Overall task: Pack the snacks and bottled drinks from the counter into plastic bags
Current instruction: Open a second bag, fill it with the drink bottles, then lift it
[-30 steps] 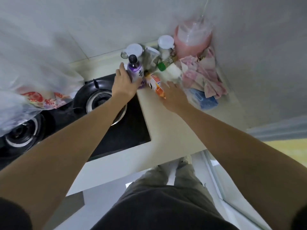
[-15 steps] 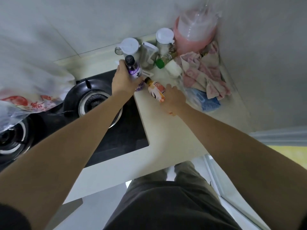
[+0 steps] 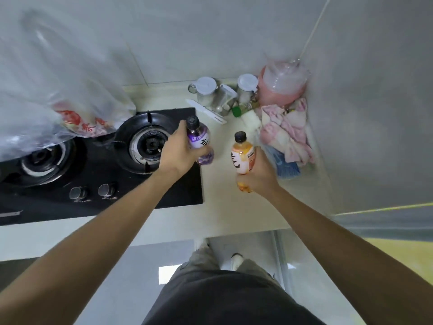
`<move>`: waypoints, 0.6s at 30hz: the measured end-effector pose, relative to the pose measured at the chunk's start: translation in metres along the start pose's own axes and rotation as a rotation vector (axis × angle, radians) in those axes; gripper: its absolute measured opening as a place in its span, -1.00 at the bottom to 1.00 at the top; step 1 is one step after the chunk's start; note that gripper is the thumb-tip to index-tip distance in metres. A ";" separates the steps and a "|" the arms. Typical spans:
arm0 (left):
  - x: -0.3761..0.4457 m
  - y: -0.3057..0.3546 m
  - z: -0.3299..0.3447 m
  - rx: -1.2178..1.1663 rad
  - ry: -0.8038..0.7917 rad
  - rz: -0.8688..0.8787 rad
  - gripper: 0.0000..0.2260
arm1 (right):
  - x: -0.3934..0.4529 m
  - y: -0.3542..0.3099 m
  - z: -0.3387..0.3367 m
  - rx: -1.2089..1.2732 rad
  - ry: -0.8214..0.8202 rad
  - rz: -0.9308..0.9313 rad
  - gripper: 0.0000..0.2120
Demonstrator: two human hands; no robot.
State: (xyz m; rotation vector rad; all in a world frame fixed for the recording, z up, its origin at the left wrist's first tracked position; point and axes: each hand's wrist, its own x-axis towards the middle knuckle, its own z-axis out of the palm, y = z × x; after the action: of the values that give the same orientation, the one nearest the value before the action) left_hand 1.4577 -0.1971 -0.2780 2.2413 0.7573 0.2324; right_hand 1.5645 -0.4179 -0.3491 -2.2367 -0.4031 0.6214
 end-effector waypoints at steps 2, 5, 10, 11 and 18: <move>-0.026 0.004 -0.015 -0.026 0.057 -0.038 -0.38 | -0.010 -0.015 -0.005 0.013 -0.018 -0.092 -0.42; -0.070 -0.002 -0.046 -0.043 0.157 -0.095 -0.35 | -0.024 -0.047 -0.002 0.025 -0.090 -0.231 -0.39; -0.148 -0.018 -0.101 0.001 0.327 -0.195 -0.43 | -0.063 -0.115 0.026 0.022 -0.192 -0.479 -0.33; -0.166 -0.022 -0.116 0.012 0.368 -0.223 -0.44 | -0.074 -0.132 0.037 0.027 -0.219 -0.528 -0.31; -0.283 -0.070 -0.205 -0.009 0.606 -0.377 -0.48 | -0.155 -0.234 0.123 0.067 -0.419 -0.763 -0.07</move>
State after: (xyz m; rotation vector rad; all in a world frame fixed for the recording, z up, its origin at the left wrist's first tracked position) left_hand 1.1194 -0.2019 -0.1648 1.9721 1.4696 0.7417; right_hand 1.3470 -0.2625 -0.1993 -1.6807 -1.3385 0.6532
